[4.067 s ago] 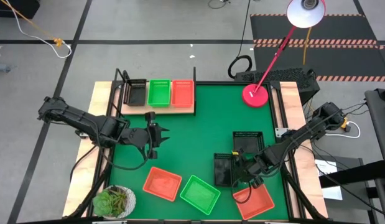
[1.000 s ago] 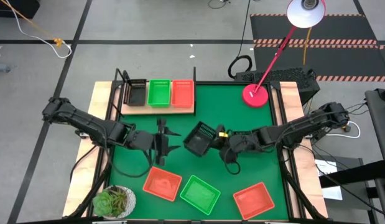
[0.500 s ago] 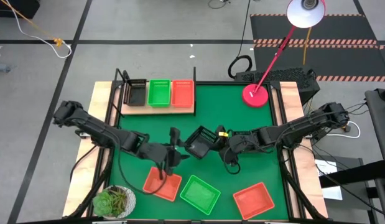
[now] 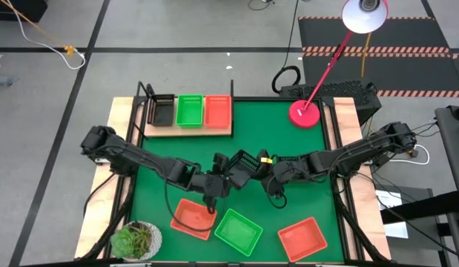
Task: Stack baskets on shelf by color
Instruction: Stack the black bin on top of the black bin on the shelf
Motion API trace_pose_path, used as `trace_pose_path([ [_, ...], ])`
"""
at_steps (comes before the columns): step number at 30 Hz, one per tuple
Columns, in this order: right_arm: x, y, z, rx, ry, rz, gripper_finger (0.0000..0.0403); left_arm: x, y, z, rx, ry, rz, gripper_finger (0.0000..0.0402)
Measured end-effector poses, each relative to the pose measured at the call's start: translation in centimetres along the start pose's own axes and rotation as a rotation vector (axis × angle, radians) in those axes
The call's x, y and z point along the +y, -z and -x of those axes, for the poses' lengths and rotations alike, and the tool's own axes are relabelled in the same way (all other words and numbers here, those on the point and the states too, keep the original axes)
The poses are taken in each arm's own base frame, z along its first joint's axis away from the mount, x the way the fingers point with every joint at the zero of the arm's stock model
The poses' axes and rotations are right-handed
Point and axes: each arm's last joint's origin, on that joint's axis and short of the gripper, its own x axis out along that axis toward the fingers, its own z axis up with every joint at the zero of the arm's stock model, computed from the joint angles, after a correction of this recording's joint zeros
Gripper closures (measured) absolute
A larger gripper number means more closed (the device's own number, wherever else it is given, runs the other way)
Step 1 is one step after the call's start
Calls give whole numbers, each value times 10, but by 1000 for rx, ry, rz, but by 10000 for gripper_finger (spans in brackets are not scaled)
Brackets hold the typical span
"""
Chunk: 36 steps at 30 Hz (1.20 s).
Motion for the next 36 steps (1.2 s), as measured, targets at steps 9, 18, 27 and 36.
trace_pose_path([
  [9, 0, 0, 0, 4, 1, 9, 399, 7, 5, -4, 26, 10, 4, 257],
  [18, 0, 0, 0, 4, 6, 46, 393, 5, 5, -4, 4, 82, -26, 363],
  [27, -5, -8, 1, -74, 57, -14, 306, 4, 10, -5, 50, 79, -38, 375],
  [36, -2, -26, 27, -169, 154, 13, 263, 6, 15, 9, 99, 69, -31, 387],
])
